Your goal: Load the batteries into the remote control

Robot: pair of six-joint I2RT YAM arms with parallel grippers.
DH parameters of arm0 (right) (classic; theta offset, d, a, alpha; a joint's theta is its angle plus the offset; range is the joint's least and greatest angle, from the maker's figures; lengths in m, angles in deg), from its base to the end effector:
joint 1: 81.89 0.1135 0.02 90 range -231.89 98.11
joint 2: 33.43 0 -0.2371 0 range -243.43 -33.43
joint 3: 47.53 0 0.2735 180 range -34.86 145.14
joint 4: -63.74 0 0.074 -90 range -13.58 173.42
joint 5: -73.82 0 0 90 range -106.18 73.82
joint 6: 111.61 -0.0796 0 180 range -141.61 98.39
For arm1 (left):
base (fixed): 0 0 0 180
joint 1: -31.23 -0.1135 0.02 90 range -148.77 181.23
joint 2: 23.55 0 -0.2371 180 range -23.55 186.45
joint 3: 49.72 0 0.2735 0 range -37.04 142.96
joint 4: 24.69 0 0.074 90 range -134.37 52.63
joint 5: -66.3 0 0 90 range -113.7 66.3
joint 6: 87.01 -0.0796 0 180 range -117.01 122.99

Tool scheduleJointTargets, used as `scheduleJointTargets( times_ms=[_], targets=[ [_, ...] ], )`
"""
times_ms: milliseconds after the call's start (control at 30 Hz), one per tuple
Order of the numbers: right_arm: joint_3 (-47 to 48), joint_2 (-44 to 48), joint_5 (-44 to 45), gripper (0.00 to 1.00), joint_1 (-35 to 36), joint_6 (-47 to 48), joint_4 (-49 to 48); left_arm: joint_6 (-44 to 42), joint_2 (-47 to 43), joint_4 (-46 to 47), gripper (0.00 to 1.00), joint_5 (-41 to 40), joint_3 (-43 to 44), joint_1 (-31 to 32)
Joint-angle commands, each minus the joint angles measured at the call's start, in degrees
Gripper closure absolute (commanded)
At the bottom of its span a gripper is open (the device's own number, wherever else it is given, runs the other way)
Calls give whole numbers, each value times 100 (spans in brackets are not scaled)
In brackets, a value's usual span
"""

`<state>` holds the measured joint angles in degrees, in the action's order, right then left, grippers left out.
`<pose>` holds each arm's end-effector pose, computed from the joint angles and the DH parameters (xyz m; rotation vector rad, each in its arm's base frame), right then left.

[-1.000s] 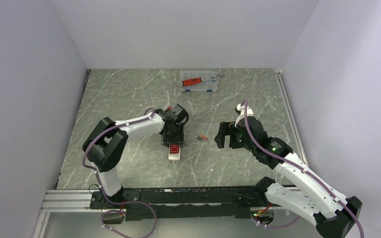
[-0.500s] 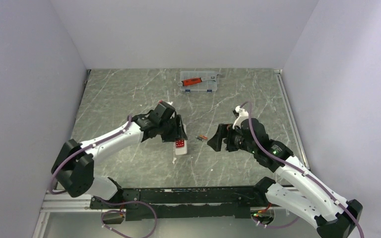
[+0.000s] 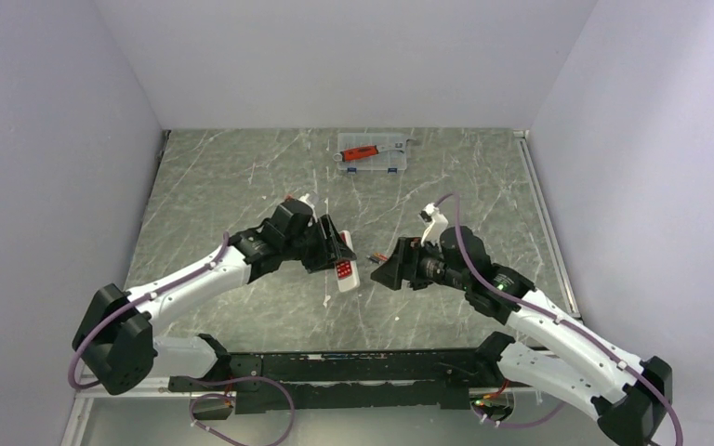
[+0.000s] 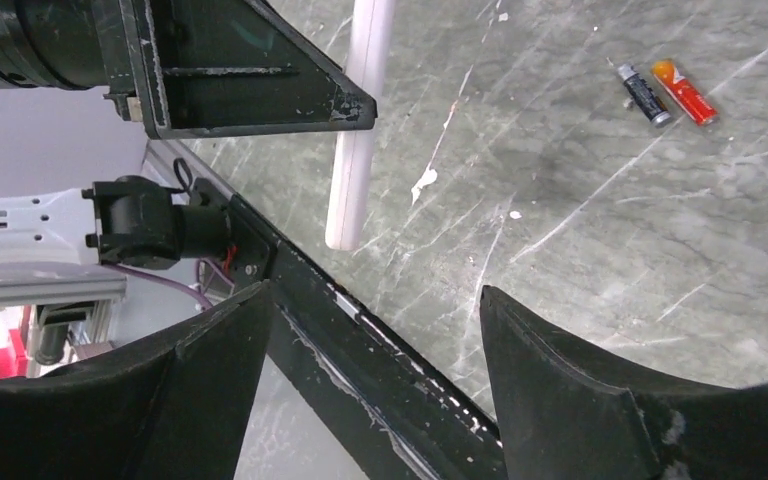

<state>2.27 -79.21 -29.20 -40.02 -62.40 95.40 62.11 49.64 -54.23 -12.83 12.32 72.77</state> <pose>0.1829 0.1880 0.2323 -0.1751 2.2302 1.0831 0.2409 -0.2335 0.1884 -0.2775 2.5178 -1.0478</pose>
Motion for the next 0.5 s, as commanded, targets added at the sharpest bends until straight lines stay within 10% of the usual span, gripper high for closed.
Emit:
scheduleJointTargets(
  times_ms=[0,467],
  targets=[
    [347,-227,388,24,323,-65,-261,528,-264,416,100,160,-87,-23],
    [1137,-1255,1634,34,1356,121,89,1433,-626,685,100,185,-543,-65]
  ],
)
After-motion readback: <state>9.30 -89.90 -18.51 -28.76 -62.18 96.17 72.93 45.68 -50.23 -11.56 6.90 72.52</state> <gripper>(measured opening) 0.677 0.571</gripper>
